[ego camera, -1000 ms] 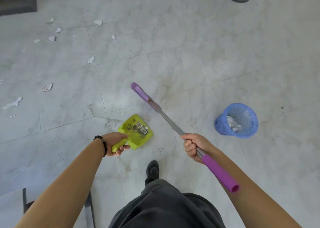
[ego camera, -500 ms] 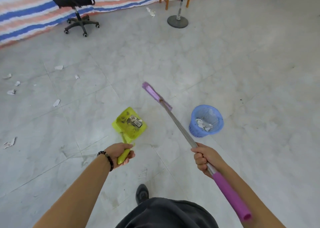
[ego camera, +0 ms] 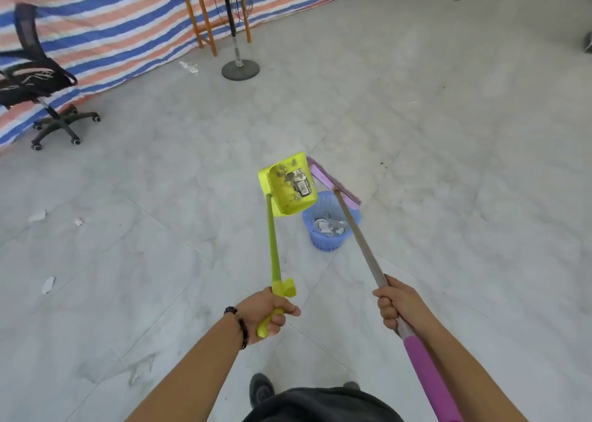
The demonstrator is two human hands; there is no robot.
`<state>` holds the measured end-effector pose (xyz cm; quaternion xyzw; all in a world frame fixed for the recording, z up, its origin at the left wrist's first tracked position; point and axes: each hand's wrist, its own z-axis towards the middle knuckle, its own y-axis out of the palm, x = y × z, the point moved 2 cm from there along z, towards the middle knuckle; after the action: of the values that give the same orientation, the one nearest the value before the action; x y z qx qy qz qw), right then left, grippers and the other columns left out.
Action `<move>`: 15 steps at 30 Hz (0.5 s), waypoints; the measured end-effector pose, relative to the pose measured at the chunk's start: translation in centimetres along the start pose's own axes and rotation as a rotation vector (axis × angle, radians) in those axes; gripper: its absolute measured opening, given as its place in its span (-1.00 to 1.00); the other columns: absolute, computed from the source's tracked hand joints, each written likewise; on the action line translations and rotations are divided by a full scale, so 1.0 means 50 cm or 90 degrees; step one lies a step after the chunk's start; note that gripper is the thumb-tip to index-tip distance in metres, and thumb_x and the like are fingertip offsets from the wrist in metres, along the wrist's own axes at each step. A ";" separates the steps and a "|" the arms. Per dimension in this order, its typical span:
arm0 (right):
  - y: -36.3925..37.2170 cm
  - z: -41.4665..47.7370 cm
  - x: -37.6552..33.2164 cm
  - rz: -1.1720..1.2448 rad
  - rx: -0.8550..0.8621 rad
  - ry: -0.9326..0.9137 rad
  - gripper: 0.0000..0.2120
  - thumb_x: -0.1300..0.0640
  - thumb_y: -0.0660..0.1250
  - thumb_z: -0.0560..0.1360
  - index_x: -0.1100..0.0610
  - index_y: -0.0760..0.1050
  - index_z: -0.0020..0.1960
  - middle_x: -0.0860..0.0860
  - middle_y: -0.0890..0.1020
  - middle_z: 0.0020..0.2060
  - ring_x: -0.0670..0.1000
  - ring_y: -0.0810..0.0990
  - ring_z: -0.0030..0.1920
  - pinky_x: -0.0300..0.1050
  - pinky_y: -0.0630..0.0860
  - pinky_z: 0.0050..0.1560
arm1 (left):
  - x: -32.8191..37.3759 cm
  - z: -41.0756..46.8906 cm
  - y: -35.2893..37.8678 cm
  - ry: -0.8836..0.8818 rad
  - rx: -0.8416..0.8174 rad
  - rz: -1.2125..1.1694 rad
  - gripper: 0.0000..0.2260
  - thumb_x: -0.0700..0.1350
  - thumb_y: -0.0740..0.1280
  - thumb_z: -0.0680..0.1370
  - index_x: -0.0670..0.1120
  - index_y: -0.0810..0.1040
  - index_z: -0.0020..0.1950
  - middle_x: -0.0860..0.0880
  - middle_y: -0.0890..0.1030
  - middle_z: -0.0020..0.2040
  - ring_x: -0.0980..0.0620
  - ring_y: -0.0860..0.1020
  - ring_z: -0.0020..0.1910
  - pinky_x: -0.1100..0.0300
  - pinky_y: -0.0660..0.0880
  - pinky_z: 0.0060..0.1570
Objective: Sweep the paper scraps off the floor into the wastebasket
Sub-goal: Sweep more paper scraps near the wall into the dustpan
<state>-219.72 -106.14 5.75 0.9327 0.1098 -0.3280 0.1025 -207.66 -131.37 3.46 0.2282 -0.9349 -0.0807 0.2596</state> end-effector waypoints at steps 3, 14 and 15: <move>-0.047 -0.015 0.024 0.103 0.015 0.034 -0.73 0.40 0.18 0.56 0.08 0.30 -0.19 -0.09 0.22 -0.57 -0.14 0.15 -0.65 -0.35 0.16 -0.68 | 0.012 0.023 0.052 -0.025 0.014 0.123 -0.63 -0.34 0.32 0.51 -0.12 0.39 0.28 -0.16 0.63 -0.12 0.10 0.32 -0.54 0.31 0.26 -0.64; -0.115 -0.034 0.060 0.239 0.011 0.081 -0.74 0.39 0.12 0.58 0.03 0.38 -0.06 -0.10 0.20 -0.59 -0.15 0.15 -0.67 -0.37 0.14 -0.70 | 0.028 0.120 0.112 -0.087 0.157 0.595 -0.69 -0.33 0.20 0.54 -0.16 0.18 0.21 -0.15 0.50 -0.32 0.04 0.33 -0.51 0.32 0.26 -0.58; -0.114 -0.036 0.058 0.240 0.011 0.079 -0.74 0.39 0.12 0.58 0.03 0.38 -0.06 -0.10 0.20 -0.59 -0.15 0.15 -0.67 -0.37 0.14 -0.70 | 0.028 0.123 0.113 -0.092 0.162 0.600 -0.76 -0.33 0.18 0.55 -0.16 0.21 0.16 -0.13 0.47 -0.34 0.03 0.32 -0.51 0.31 0.24 -0.57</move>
<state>-217.99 -99.81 4.62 0.9559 -0.0634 -0.2459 0.1474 -214.14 -126.83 0.37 -0.1962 -0.9543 0.1447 0.1726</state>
